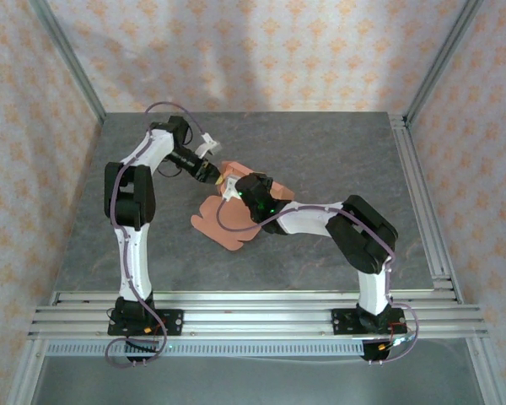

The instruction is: Fold the paper box

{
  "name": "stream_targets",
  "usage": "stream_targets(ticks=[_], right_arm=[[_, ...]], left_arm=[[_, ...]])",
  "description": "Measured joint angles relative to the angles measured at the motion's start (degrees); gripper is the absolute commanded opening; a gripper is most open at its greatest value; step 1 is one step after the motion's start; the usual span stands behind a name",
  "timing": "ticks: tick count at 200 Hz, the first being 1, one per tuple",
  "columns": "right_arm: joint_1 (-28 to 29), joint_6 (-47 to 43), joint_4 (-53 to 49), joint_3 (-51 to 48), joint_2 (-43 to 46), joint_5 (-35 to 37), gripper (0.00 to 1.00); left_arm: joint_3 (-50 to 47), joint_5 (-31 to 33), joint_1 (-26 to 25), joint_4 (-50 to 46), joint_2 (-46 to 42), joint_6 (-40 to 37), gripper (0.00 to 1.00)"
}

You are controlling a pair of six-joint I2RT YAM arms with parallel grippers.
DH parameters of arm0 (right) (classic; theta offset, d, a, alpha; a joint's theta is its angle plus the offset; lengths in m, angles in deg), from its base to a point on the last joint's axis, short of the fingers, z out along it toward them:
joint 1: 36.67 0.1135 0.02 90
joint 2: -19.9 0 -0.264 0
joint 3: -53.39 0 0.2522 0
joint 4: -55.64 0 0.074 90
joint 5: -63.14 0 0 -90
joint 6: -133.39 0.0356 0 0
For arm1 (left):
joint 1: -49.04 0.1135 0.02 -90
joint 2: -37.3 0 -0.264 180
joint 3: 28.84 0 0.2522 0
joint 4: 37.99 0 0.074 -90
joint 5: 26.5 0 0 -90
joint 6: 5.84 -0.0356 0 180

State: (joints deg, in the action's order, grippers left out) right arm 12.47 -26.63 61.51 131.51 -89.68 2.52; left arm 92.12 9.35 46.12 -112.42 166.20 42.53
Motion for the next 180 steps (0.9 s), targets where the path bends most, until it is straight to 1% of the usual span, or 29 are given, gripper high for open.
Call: stream_targets(ticks=[59, 113, 151, 180], right_arm=[[0.09, -0.17, 0.17, 0.02, 0.00, 0.00, 0.00], [0.09, -0.17, 0.17, 0.11, -0.17, 0.02, 0.00], [0.09, -0.15, 0.15, 0.13, -0.22, 0.00, 0.00], [0.09, -0.13, 0.17, 0.13, -0.22, 0.00, 0.00]], left_arm=[[1.77, -0.57, -1.60, -3.72, 1.51, -2.38, 0.55], [1.92, -0.74, -1.81, -5.27, 1.77, -3.34, 0.56], [-1.99, -0.96, 0.94, -0.83, -0.33, -1.38, 0.57], [-1.05, -0.90, 3.28, 0.13, -0.87, -0.24, 0.56]])
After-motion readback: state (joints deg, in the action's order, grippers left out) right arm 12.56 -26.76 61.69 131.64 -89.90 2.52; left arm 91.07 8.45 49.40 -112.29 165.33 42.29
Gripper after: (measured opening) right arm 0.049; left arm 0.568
